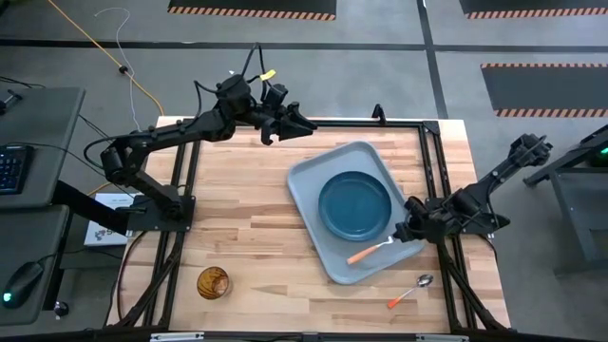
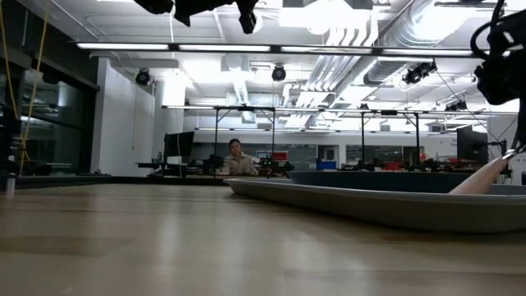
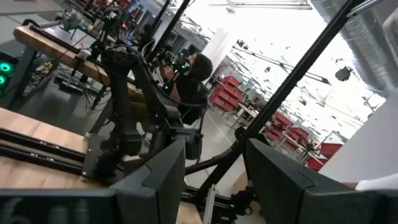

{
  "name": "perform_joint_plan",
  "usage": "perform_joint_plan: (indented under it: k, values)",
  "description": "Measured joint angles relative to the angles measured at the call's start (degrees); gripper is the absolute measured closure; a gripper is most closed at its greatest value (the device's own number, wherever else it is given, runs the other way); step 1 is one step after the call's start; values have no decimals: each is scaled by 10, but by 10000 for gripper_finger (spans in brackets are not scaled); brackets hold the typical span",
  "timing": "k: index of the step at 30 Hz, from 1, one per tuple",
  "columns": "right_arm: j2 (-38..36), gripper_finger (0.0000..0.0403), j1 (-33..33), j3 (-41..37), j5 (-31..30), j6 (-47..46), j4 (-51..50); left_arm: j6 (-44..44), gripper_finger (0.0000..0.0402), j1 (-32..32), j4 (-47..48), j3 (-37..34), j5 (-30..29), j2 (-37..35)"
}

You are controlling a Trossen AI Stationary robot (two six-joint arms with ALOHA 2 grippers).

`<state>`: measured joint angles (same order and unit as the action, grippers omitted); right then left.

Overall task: Pick and place plate/cup/fork/spoon on tray
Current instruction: Put the orange fork on the right side of the dark blue plate

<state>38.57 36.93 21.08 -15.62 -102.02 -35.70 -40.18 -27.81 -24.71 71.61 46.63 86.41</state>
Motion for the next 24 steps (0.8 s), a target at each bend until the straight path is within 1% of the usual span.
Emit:
perform_joint_plan:
  k: [5, 10, 15, 18, 21, 24]
  values:
    - [1, 403, -7, -16, -6, -34, -10, 0, 241, 1, 0, 0, -13, 0]
    - [1, 402, -20, -32, 3, -37, -7, -1, 241, 1, 0, 0, -14, 0]
    - [3, 402, -34, -51, 32, -29, -1, -1, 241, 1, 0, 0, -22, 0]
    - [3, 401, -39, -59, 34, -24, 4, -1, 241, 1, 0, 0, -23, 0]
    - [3, 394, -41, -64, 32, -14, 5, -1, 241, 1, 0, 0, -23, 0]
    - [4, 376, -44, -70, 32, 1, -5, -2, 241, 1, 0, 0, -24, 0]
